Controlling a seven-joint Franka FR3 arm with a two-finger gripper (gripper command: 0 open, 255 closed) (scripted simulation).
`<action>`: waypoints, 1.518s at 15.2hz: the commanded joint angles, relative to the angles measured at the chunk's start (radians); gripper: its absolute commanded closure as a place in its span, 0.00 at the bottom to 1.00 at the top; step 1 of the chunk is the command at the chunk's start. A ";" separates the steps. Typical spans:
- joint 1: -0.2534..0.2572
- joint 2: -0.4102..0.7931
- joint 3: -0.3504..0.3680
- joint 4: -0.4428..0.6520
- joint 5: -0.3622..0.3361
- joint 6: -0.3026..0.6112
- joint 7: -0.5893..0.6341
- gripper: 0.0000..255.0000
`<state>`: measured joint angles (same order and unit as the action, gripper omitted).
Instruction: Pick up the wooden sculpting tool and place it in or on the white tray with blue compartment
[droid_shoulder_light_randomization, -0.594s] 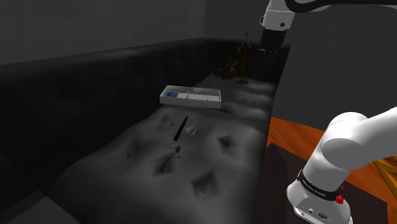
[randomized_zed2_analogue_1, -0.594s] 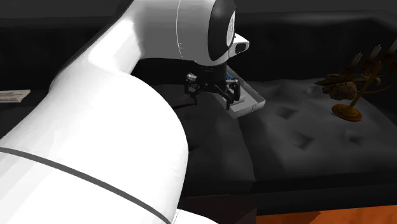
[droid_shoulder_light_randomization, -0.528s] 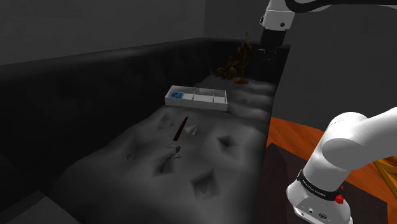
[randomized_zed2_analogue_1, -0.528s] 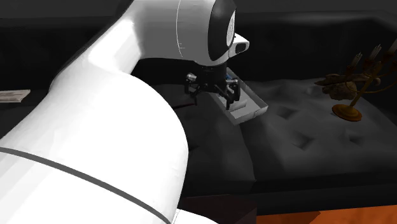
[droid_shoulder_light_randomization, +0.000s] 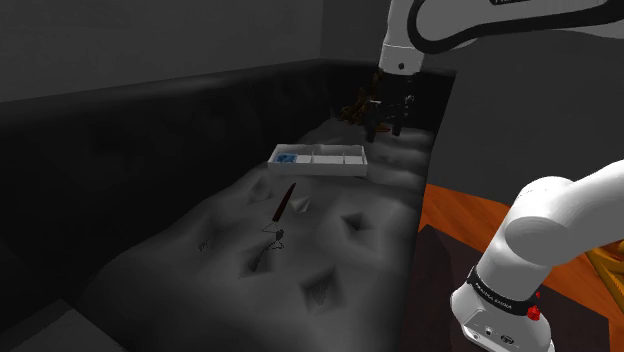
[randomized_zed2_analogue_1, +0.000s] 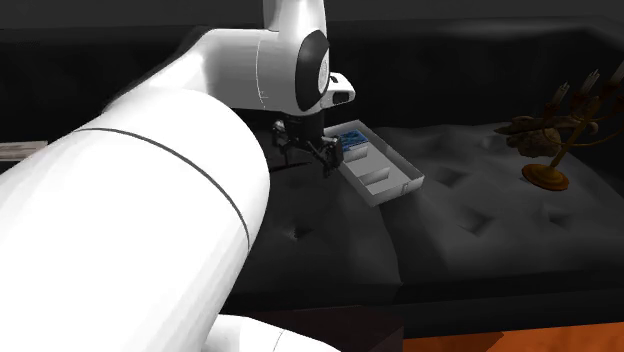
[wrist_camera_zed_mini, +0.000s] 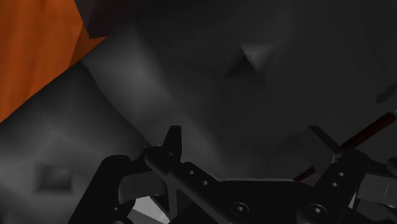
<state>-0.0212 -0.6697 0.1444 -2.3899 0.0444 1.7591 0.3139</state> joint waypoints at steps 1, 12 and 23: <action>-0.002 0.040 0.046 -0.013 0.032 0.051 0.096 0.00; -0.056 0.396 0.240 0.079 0.083 0.317 0.558 0.00; -0.056 0.841 0.300 0.337 -0.069 0.492 1.030 0.00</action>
<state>-0.0830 0.1360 0.4461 -2.0803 -0.0095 2.2442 1.3025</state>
